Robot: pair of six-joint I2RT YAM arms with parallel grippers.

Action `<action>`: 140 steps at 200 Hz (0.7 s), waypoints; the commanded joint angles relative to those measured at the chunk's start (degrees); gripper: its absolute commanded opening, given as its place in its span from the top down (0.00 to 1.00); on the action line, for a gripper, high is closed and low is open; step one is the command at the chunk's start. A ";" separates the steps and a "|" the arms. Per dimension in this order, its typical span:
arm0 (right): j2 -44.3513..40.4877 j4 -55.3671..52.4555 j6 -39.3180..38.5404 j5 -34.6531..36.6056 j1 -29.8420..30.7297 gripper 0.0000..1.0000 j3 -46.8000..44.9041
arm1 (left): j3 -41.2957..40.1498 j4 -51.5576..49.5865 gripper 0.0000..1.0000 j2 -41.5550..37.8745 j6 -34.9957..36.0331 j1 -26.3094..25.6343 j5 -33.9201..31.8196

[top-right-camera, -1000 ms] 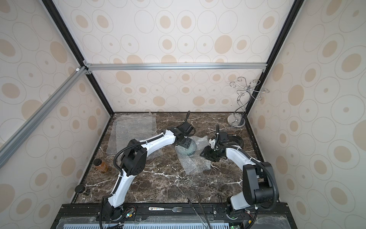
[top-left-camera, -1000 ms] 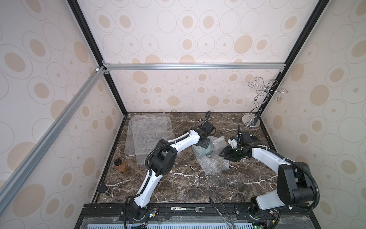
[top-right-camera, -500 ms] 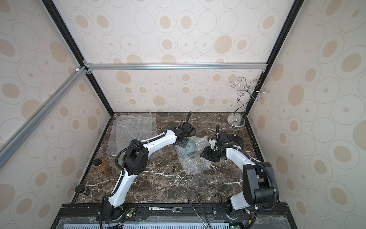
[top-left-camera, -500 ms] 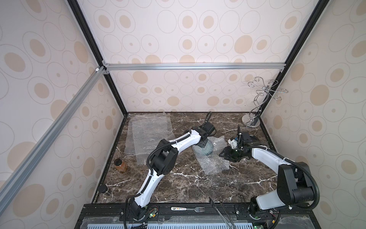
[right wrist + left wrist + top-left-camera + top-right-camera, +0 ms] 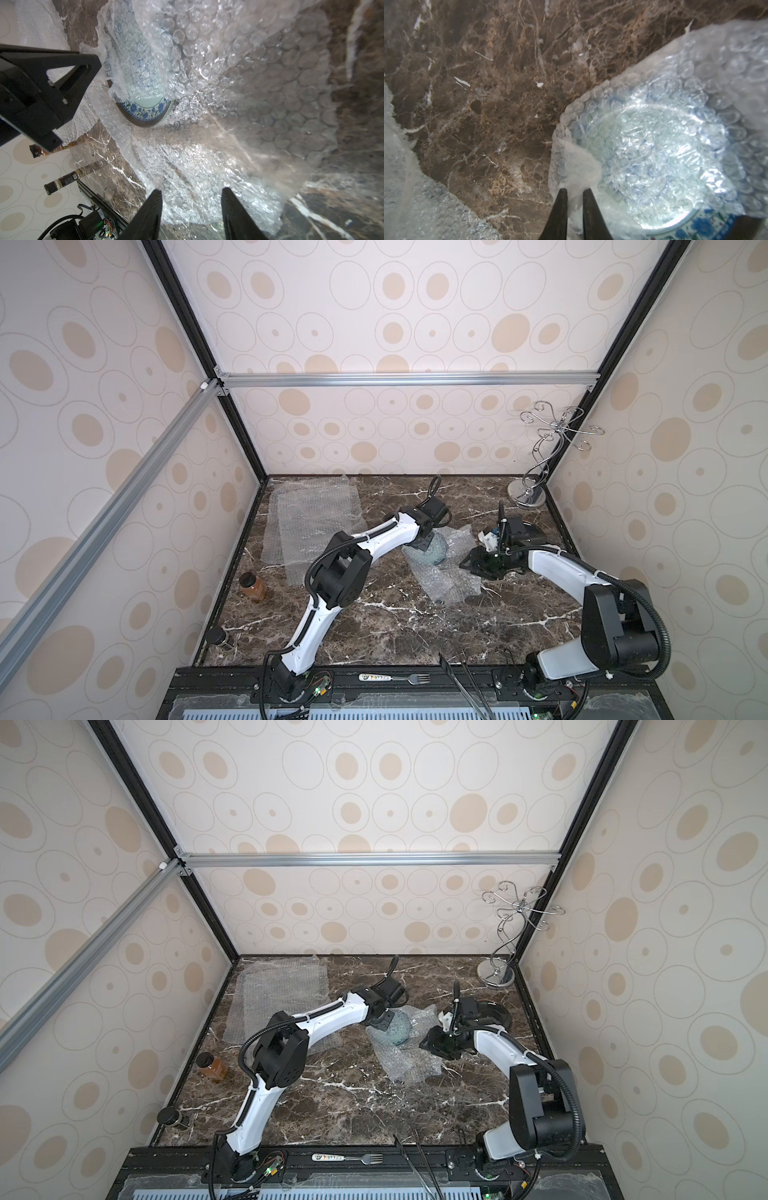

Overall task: Unpack dinner plates from bubble wrap
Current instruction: Unwrap the bubble wrap at the center of the board.

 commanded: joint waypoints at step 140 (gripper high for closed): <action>0.06 -0.52 -0.52 0.16 -0.20 0.50 -0.50 | -24.40 13.83 0.80 -15.19 -2.92 9.01 11.53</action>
